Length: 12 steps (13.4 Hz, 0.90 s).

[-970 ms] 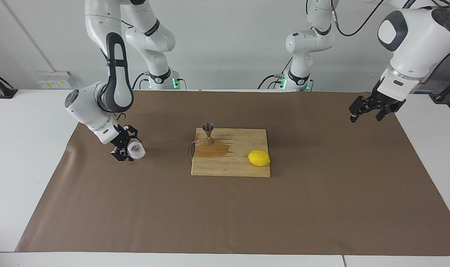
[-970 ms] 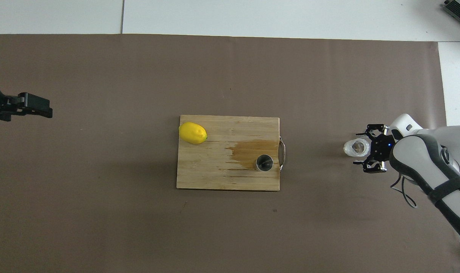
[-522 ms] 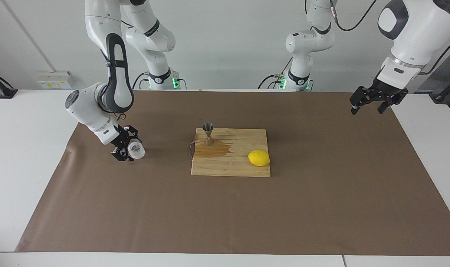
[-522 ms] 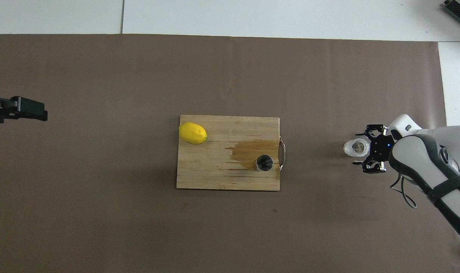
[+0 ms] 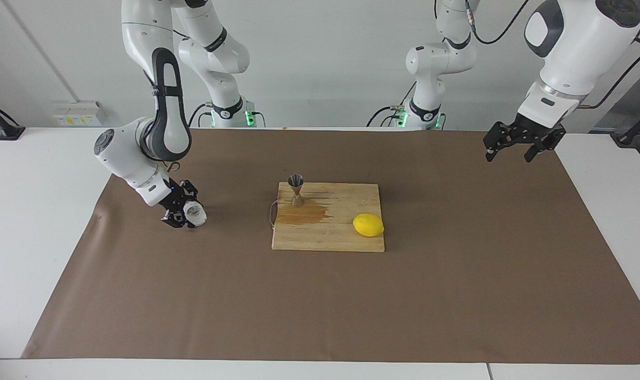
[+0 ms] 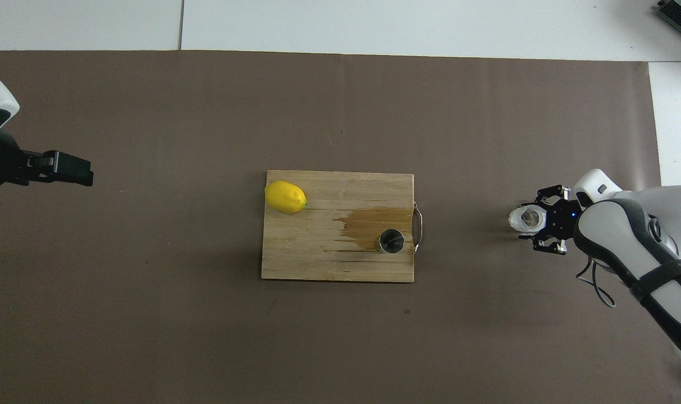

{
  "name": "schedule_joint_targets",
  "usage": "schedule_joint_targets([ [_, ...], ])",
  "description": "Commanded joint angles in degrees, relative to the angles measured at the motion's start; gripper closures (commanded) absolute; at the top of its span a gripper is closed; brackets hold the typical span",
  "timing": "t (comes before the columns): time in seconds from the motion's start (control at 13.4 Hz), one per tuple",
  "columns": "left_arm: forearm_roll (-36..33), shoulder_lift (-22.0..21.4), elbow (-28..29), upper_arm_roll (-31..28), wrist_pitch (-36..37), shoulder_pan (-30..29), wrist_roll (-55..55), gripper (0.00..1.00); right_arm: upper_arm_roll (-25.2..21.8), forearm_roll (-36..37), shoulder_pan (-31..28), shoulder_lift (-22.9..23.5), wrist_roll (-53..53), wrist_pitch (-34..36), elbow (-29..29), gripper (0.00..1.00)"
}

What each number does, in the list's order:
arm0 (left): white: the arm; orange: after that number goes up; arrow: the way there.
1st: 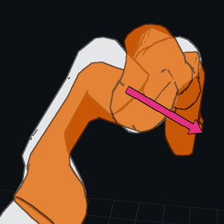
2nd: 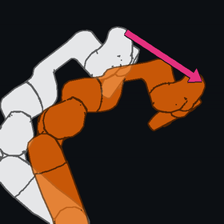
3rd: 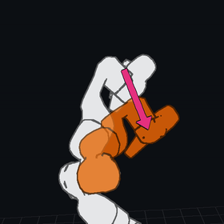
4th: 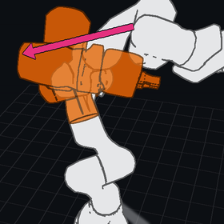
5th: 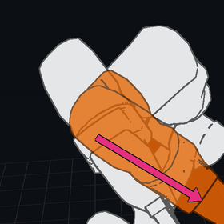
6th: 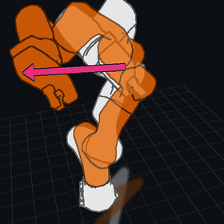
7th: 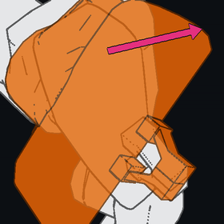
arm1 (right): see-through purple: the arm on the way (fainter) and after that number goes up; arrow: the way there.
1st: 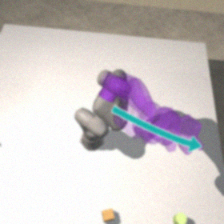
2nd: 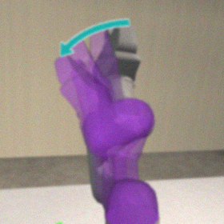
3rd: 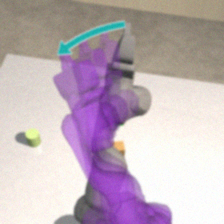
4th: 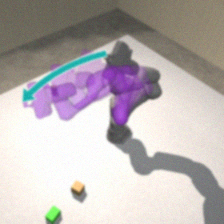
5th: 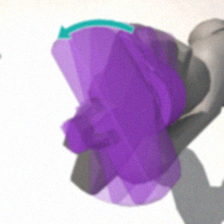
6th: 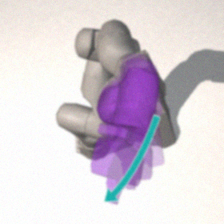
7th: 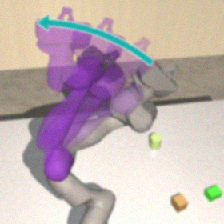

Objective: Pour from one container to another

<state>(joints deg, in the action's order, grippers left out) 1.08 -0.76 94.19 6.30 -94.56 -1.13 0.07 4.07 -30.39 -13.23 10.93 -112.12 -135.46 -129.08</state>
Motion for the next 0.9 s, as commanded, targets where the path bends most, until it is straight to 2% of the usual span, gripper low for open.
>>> schedule_joint_targets([
  [0.0, -0.8, -1.7, 1.9, -2.7, 0.9, 2.5, -1.4, 0.00, 0.4, -2.0, -0.4, 0.1, -2.2, -0.7, -0.2, 0.53],
  [0.3, -0.6, -2.5, 3.5, -2.3, 0.4, 1.1, -4.9, 0.00, 0.5, -2.1, -0.4, 0.1, -1.9, -0.4, 0.2, 0.70],
  [0.6, 0.3, -2.6, 2.0, -1.7, 2.3, 0.7, -3.4, 0.00, 0.9, -2.1, 0.1, -0.7, -1.3, 0.3, 1.3, 0.70],
  [0.82, 0.6, 0.0, -5.0, -0.1, 8.8, 0.3, -1.8, 0.00, 2.0, -2.1, 0.1, -2.0, -0.5, 1.2, 1.8, 0.70],
])
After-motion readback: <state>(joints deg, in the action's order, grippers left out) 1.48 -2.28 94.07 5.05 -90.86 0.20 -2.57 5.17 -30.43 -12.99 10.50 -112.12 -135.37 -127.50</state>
